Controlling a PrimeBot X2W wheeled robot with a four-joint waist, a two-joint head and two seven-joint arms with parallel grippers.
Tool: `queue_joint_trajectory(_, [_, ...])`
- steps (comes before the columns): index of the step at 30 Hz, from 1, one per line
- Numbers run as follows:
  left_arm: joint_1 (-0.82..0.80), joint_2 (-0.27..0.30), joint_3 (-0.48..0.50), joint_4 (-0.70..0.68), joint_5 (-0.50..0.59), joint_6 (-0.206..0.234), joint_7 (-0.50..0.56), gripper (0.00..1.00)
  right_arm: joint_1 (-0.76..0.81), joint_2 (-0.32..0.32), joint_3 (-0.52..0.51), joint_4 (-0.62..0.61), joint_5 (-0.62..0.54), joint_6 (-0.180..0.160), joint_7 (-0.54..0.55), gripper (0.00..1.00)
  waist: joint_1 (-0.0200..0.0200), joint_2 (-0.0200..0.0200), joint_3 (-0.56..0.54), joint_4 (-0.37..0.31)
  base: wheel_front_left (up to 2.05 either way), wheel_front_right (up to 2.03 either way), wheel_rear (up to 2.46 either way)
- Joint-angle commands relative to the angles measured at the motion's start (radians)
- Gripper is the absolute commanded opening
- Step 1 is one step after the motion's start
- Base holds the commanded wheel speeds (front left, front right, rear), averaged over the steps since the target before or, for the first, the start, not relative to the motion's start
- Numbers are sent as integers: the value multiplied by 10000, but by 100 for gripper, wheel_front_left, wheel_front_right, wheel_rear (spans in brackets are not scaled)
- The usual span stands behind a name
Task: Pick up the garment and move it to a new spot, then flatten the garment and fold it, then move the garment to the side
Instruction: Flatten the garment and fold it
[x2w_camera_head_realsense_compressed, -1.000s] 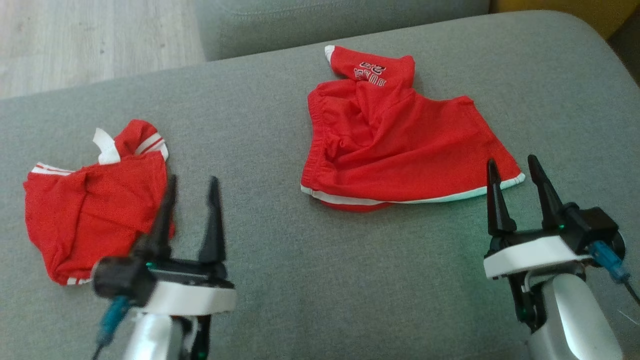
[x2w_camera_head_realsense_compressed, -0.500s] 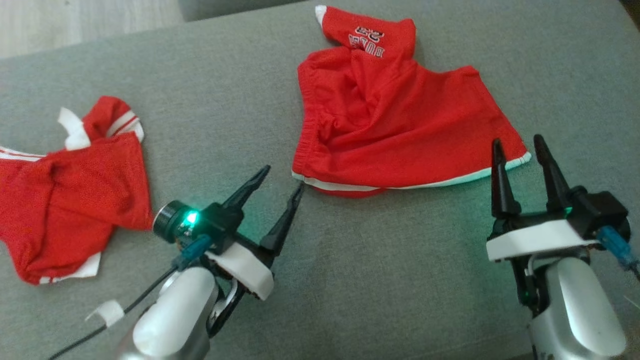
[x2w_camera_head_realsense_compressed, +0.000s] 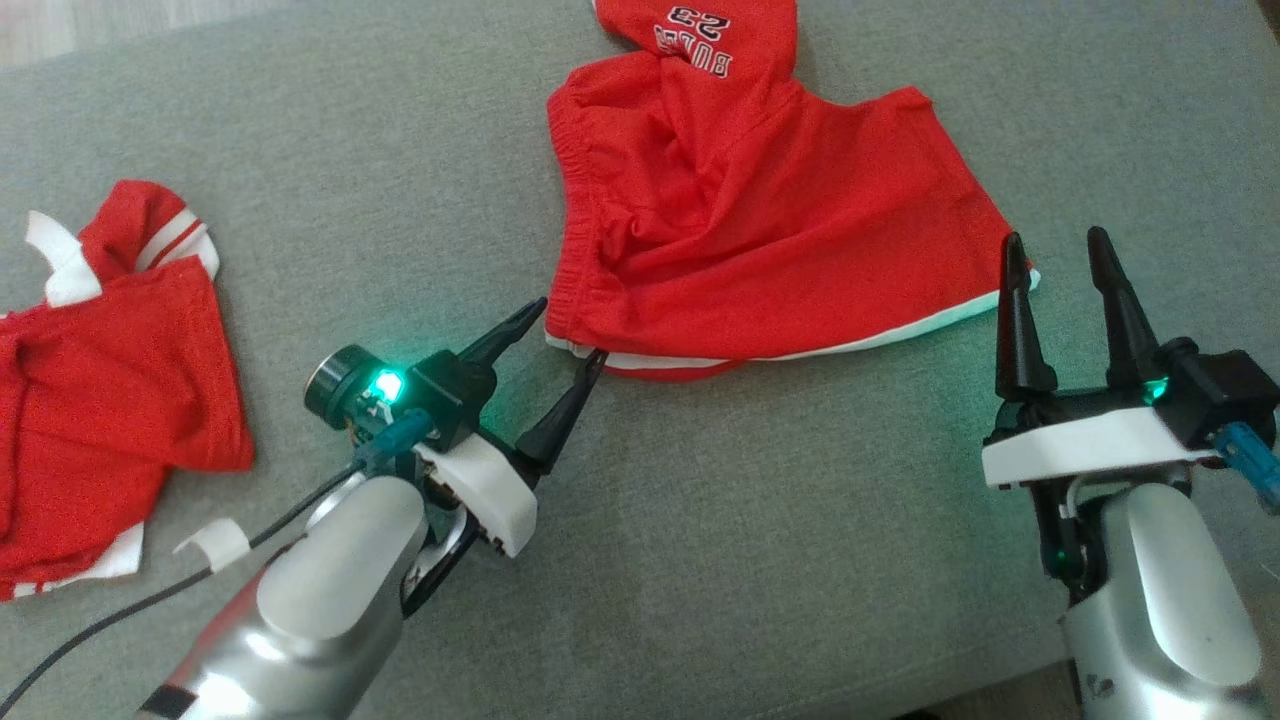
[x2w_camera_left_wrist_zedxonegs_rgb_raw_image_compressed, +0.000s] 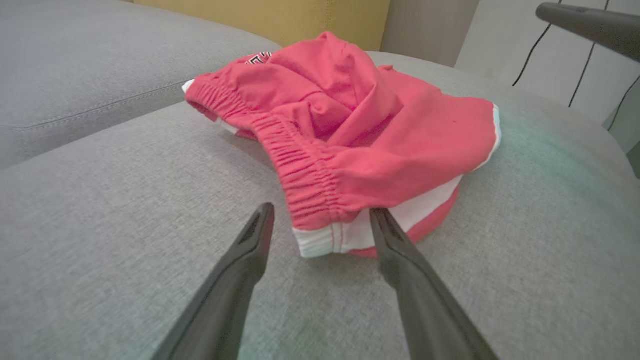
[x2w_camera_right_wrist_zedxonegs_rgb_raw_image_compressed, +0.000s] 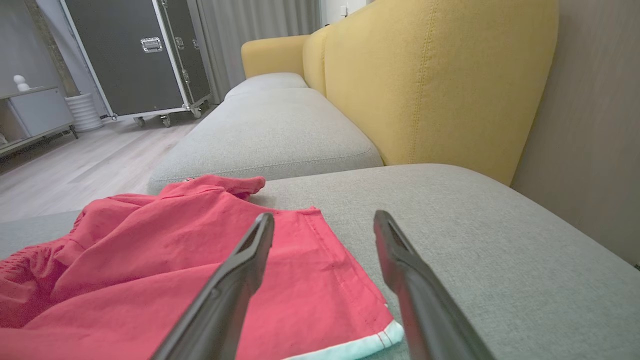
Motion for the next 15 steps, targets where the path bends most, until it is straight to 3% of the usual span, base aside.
queue_joint_trajectory(1, [-439, 267, 205, -175, -101, 16, -127, 100, -203, -18, 161, -337, 84, -7, -93, 100, -1, -1, 33, -30, 0, 0, 0])
queue_joint_trajectory(3, [-549, 310, -9, -127, -280, 16, -223, 100, -197, -18, 124, -308, 80, -7, -93, 100, -1, -1, 56, -54, 0, 0, 0])
queue_joint_trajectory(4, [-598, 338, -101, -96, -356, 16, -261, 65, -200, -18, 110, -293, 72, -7, -93, 100, -1, -1, 60, -58, 0, 0, 0])
queue_joint_trajectory(5, [-647, 364, -157, -68, -400, 16, -339, 22, -202, -18, 91, -278, 58, -7, -93, 100, -1, -1, 57, -54, 0, 0, 0])
queue_joint_trajectory(6, [-682, 383, -154, -40, -433, 16, -446, 0, -209, -18, 64, -260, 41, -7, -93, 100, -1, -1, 49, -41, 0, 0, 0])
queue_joint_trajectory(15, [-344, 296, 427, -295, -597, 549, -1109, 0, -221, -18, 290, 716, -732, -7, -93, 100, -1, -1, -322, 466, 0, 0, 0])
